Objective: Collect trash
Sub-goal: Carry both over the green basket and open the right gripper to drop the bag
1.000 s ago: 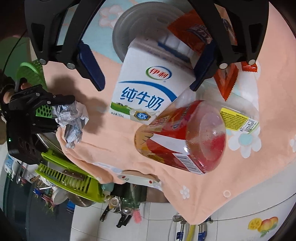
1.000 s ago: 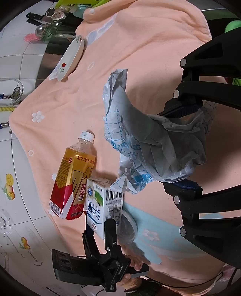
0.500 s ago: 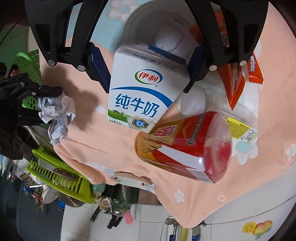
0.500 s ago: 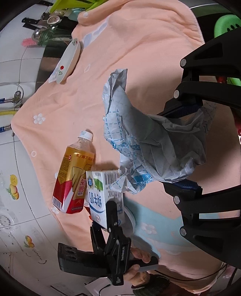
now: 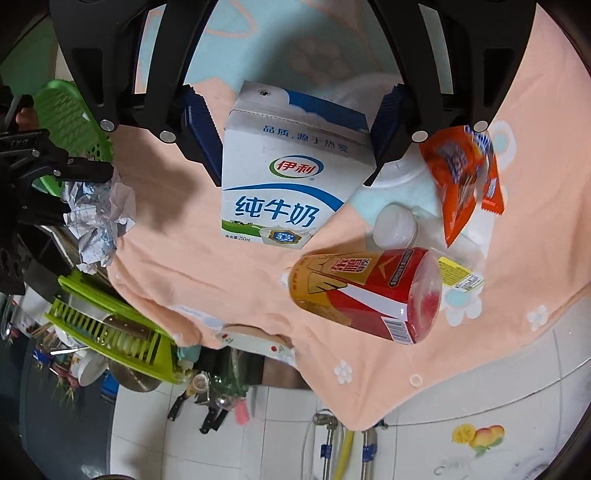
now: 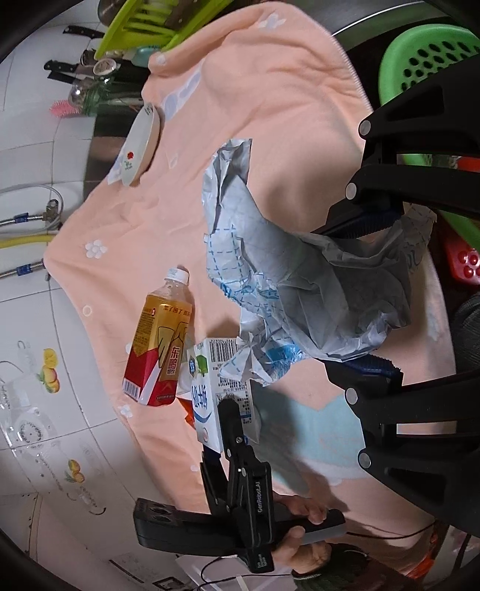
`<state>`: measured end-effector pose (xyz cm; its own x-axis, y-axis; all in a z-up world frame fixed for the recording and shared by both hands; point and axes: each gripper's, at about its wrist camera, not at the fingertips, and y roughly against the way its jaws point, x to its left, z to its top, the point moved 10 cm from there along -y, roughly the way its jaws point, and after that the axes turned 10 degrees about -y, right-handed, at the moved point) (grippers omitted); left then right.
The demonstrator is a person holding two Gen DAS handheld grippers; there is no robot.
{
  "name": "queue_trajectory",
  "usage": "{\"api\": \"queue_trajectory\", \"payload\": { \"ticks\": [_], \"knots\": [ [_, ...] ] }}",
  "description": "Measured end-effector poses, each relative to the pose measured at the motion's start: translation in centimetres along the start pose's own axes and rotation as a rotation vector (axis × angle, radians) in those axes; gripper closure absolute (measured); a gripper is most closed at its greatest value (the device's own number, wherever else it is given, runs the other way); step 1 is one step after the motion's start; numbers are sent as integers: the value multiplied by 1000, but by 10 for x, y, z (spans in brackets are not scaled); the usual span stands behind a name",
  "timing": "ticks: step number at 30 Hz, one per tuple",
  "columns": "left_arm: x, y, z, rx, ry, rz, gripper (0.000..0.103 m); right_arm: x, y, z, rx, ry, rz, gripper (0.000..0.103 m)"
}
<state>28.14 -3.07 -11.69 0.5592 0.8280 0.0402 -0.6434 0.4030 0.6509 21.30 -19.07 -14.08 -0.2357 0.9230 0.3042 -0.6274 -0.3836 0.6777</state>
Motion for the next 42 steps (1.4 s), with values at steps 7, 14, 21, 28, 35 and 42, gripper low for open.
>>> {"api": "queue_trajectory", "payload": {
  "ticks": [7,14,21,28,35,42],
  "knots": [
    [-34,37,6,-78,13,-25,32,-2,33,-13,-43,-20,-15,52],
    [-74,69,18,-144,-7,-54,32,-13,68,-32,-77,-27,-65,52],
    [-118,86,23,-180,-61,-70,32,-31,99,-51,-103,-55,-112,52],
    [-159,94,26,-205,-95,-121,32,-58,124,-77,-111,-87,-186,52],
    [-189,92,24,-207,-120,-168,32,-98,145,-101,-109,-157,-255,51],
    [-219,86,23,-200,-158,-206,32,-133,156,-121,-106,-224,-308,50]
  ]
}}
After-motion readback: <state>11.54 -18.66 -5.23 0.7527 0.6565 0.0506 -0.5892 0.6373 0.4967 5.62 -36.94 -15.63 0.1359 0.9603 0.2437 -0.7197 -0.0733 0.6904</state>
